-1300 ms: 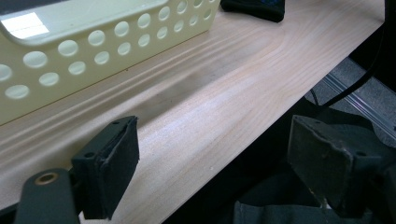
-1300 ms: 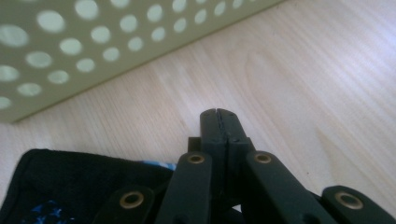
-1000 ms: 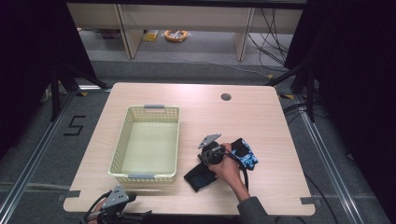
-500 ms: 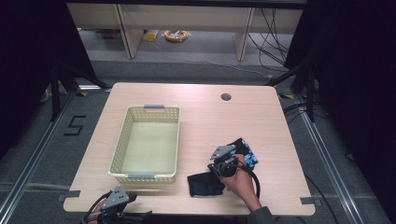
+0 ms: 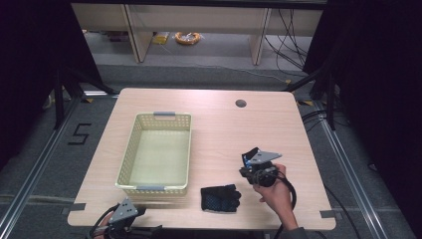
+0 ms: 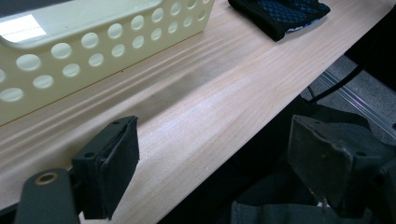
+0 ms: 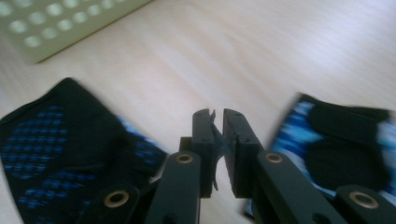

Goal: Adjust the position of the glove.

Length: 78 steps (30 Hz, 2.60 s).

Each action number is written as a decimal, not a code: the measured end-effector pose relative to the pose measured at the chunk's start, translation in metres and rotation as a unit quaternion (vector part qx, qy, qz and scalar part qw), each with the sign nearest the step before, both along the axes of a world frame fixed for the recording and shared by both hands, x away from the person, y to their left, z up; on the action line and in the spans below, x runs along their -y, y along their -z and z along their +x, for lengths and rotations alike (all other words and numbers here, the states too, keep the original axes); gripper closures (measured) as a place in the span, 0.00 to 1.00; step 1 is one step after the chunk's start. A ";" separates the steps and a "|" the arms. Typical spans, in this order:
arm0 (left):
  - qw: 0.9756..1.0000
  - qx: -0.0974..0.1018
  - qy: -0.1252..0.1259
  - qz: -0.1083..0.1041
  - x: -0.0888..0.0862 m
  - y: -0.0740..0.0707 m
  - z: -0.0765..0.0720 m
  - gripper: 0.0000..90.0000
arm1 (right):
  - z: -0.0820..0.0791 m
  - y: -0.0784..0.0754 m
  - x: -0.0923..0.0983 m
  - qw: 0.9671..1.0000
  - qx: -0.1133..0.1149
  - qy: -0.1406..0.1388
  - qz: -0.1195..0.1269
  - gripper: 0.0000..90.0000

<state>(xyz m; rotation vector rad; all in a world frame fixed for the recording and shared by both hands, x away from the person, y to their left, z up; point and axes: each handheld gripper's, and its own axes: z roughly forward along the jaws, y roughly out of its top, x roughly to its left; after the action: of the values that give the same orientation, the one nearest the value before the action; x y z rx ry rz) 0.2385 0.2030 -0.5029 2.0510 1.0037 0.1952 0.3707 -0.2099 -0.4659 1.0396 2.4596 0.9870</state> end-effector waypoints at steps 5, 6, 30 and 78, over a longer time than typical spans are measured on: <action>1.000 0.001 -0.001 -0.008 0.002 0.000 -0.001 0.18 | 0.004 -0.005 0.027 0.999 0.002 0.050 0.004 0.91; 1.000 0.001 -0.001 -0.008 0.002 0.000 -0.001 0.18 | 0.004 -0.005 0.027 0.999 0.002 0.050 0.004 0.91; 1.000 -0.001 -0.006 -0.015 0.003 0.002 0.000 0.18 | 0.043 0.015 0.068 0.976 -0.025 0.213 0.024 0.64; 1.000 0.000 -0.007 -0.017 0.002 0.001 0.000 0.18 | 0.058 0.009 0.058 0.993 -0.005 0.118 0.017 0.97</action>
<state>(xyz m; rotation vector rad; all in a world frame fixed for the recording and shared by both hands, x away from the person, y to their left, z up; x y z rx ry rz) 0.2388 0.2012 -0.5041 2.0133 1.0153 0.1841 0.4284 -0.2682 -0.4746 1.3136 2.2675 0.9520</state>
